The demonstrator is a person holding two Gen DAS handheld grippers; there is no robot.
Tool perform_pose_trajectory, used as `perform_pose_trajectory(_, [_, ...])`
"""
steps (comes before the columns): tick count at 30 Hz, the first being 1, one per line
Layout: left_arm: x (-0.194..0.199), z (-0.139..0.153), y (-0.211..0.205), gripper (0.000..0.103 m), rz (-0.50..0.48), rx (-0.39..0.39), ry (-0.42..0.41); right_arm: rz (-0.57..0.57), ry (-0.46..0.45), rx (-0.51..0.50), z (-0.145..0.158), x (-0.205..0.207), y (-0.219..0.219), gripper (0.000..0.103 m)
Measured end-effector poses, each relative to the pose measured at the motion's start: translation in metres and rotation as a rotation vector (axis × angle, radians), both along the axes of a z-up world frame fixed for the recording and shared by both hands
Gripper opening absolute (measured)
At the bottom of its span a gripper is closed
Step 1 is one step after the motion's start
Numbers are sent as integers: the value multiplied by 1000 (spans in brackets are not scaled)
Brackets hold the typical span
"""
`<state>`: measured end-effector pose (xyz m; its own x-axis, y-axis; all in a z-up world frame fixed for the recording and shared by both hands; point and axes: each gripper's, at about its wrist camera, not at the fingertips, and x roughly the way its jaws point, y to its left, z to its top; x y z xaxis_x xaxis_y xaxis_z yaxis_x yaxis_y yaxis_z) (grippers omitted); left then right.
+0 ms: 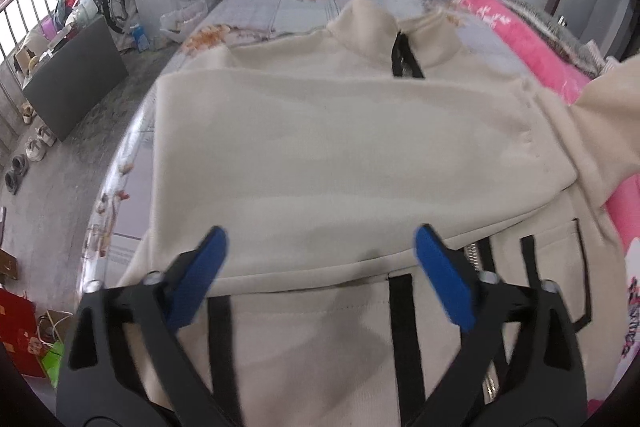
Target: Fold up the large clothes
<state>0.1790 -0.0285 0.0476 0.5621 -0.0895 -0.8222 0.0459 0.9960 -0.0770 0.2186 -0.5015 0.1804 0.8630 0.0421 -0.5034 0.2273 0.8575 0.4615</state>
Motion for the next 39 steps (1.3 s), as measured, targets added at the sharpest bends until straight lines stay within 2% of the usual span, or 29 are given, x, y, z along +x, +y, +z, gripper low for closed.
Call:
perform_pose_trajectory(3, [-5, 7, 12, 66, 0, -61, -4, 65, -20, -23, 17, 10, 28, 12])
perform_pose_trajectory(8, [-15, 17, 33, 42, -8, -155, -24, 223, -59, -54, 44, 30, 100, 11])
perform_pose_trajectory(13, [-28, 23, 49, 30, -3, -212, -35, 413, -83, -74, 49, 49, 199, 11])
perform_pose_trajectory(16, [-33, 24, 58, 28, 1, -238, -31, 558, -54, -93, 32, 58, 266, 13])
perform_pose_trajectory(17, [-34, 24, 61, 28, 3, -249, -28, 623, -25, -92, 19, 62, 290, 16])
perform_pose_trajectory(19, [-35, 23, 68, 28, 3, -273, -17, 732, 59, -95, -8, 67, 325, 37])
perform_pose_trajectory(20, [-35, 22, 70, 28, 2, -283, -12, 774, 109, -94, -23, 70, 337, 55])
perform_pose_trajectory(22, [-36, 21, 75, 28, -7, -305, -5, 833, 191, -101, -50, 68, 352, 59])
perform_pose_trajectory(24, [-36, 22, 77, 28, -16, -313, -9, 819, 223, -104, -65, 66, 341, 59])
perform_pose_trajectory(27, [-30, 24, 75, 28, -30, -313, -16, 745, 251, -49, -77, 64, 298, 59])
perform_pose_trajectory(31, [-16, 23, 72, 29, -17, -301, -27, 569, 289, -19, -87, 58, 213, 59])
perform_pose_trajectory(33, [-4, 22, 71, 35, 19, -279, -22, 473, 314, -39, -94, 52, 173, 59])
perform_pose_trajectory(37, [36, 7, 71, 37, 86, -222, 51, 305, 369, -77, -111, 44, 108, 59])
perform_pose_trajectory(39, [50, -2, 69, 37, 92, -198, 79, 267, 388, -61, -121, 43, 86, 59])
